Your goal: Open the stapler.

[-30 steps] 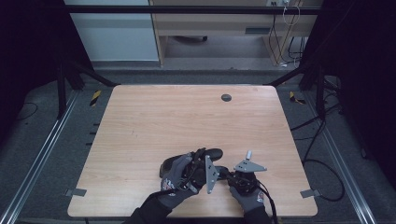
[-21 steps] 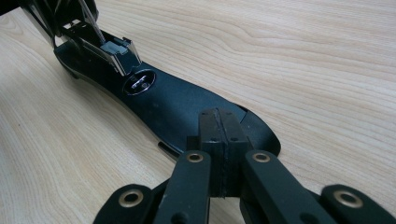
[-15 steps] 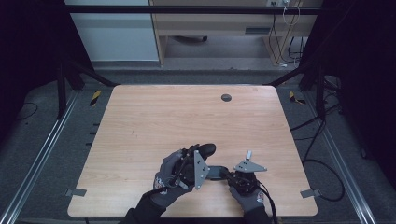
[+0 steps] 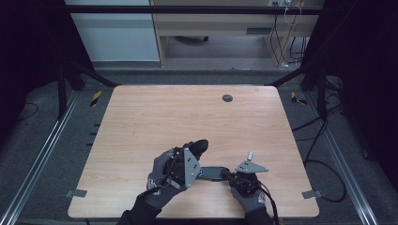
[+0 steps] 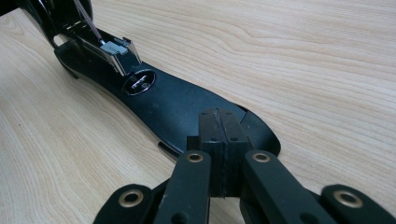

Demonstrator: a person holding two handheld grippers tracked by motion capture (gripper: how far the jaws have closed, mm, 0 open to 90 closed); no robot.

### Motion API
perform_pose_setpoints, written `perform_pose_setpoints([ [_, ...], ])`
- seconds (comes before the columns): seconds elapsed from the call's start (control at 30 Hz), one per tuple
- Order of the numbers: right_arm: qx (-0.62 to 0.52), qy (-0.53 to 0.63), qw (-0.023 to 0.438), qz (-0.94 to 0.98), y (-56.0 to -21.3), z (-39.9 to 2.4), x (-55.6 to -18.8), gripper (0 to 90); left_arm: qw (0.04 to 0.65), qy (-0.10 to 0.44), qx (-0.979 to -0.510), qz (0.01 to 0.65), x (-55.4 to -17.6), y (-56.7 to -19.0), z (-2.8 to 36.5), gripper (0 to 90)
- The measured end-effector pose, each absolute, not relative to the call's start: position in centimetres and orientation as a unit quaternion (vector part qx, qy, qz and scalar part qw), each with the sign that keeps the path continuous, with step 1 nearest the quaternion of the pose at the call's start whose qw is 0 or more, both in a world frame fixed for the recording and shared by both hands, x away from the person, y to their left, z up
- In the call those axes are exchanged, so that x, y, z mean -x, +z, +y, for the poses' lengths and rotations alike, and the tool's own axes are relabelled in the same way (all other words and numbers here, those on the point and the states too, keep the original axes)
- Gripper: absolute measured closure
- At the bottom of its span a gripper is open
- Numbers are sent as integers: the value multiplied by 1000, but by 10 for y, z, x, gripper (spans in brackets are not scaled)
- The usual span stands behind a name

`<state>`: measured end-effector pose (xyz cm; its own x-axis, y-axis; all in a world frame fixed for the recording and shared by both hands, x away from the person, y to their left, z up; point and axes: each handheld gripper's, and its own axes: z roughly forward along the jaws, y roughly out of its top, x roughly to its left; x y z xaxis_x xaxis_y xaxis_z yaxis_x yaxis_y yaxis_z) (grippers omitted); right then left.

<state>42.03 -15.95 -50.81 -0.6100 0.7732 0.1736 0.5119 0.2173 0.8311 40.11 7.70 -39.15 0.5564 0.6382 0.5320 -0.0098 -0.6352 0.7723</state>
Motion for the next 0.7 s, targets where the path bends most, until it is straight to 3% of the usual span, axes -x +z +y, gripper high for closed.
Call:
perform_pose_setpoints([
  [0.7,-419,463,139,769,-507,-160,-421,900,428,413,-766,243,-399,-379,115,581],
])
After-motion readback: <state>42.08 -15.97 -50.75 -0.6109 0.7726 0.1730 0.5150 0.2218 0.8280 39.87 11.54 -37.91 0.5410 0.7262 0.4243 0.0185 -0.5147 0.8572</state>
